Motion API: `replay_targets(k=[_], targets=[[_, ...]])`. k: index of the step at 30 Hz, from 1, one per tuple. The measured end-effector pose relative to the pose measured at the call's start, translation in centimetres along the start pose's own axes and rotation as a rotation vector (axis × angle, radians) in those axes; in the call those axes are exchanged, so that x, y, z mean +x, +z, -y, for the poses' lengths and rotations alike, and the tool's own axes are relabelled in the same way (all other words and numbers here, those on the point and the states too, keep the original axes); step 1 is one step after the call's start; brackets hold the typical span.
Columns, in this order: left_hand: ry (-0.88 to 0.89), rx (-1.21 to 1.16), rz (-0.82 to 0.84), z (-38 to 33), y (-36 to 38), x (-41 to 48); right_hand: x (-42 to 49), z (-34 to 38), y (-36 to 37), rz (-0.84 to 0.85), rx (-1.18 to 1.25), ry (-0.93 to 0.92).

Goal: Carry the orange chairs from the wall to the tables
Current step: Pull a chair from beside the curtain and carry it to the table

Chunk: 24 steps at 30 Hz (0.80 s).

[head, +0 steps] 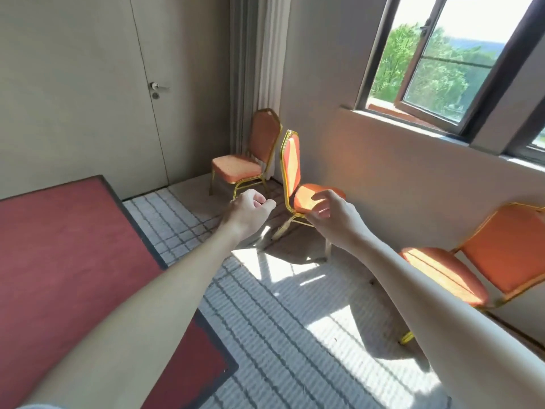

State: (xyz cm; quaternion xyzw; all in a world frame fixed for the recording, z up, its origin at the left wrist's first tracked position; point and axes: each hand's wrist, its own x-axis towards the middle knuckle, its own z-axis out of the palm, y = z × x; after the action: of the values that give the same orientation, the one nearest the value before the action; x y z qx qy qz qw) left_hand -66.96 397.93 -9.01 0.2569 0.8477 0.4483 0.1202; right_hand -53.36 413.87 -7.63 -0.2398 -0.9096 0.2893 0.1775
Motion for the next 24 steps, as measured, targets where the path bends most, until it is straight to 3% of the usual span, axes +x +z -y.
replay_targets(k=[4,12,18,24], targets=[[-0.015,0.032,0.000,1.0,2.4,9.9,9.4,-4.4,1.8,-0.014,0.071,0.006],[-0.070,0.178,-0.001,1.7,7.8,33.5,33.9,-13.7,4.8,0.129,0.027,-0.064],[-0.121,0.213,-0.072,0.9,7.8,48.0,50.6,-15.3,4.8,0.179,0.072,-0.078],[-0.227,0.147,-0.126,4.4,7.3,61.0,64.9,-16.0,8.9,0.280,0.047,-0.147]])
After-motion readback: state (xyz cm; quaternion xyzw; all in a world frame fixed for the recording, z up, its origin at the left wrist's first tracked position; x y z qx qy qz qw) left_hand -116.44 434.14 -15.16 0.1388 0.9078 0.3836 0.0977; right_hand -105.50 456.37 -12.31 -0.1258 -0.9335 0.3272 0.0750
